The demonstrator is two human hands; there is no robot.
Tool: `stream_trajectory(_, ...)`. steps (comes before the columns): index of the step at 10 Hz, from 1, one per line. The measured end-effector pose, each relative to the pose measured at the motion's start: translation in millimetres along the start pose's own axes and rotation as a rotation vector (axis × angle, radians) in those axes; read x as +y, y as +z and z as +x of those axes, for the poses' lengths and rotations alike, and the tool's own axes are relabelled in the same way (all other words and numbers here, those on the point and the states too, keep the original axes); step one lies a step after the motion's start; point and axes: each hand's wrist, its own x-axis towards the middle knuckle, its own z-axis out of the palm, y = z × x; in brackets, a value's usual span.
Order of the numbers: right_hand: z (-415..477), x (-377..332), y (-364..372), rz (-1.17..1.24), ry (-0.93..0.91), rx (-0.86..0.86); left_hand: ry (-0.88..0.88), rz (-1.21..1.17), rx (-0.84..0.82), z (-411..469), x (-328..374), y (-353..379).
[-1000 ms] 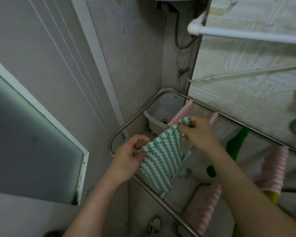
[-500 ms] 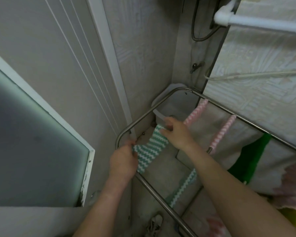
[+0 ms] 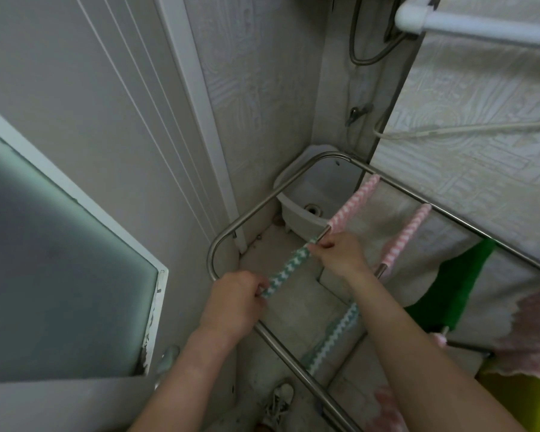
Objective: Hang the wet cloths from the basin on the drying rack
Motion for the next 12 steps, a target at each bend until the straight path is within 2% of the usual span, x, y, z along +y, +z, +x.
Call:
stream_trajectory(1, 1.5, 3.9, 4.9, 0.083, 0.015, 0.082, 0.008, -0.026, 0.005, 2.2, -4.6, -0.7)
stream_trajectory(2, -1.6, 2.7, 8.2, 0.066, 0.012, 0.136, 0.014, 0.036, 0.026, 2.1, -7.2, -2.6)
stream_trajectory(4, 4.8, -5.3, -9.7, 0.029, -0.026, 0.383, 0.055, 0.121, 0.033, -2.2, 1.4, -3.4)
stream_trajectory(6, 38.2, -1.9, -15.3, 0.077, 0.069, 0.372, 0.016, 0.145, -0.018, -5.5, 4.5, -1.1)
stream_trajectory(8, 50.2, 4.3, -10.1, 0.161, 0.092, 0.369, 0.167, 0.070, -0.112, 15.2, 27.1, 3.1)
stream_trajectory(9, 51.4, 7.2, -12.1, 0.144, 0.085, 0.328, 0.225, 0.170, -0.146, 29.0, 35.7, 9.6)
stream_trajectory(10, 41.7, 3.9, -20.1, 0.102, 0.067, 0.289, 0.226, 0.172, -0.182, 33.9, 25.0, 13.8)
stream_trajectory(11, 22.1, 6.5, -33.0, 0.175, 0.032, 0.320, 0.240, 0.124, -0.195, 33.5, 19.7, 18.9)
stream_trajectory(12, -8.4, 16.3, -41.8, 0.328, 0.012, 0.373, 0.240, 0.038, -0.111, 27.9, 19.3, 19.8)
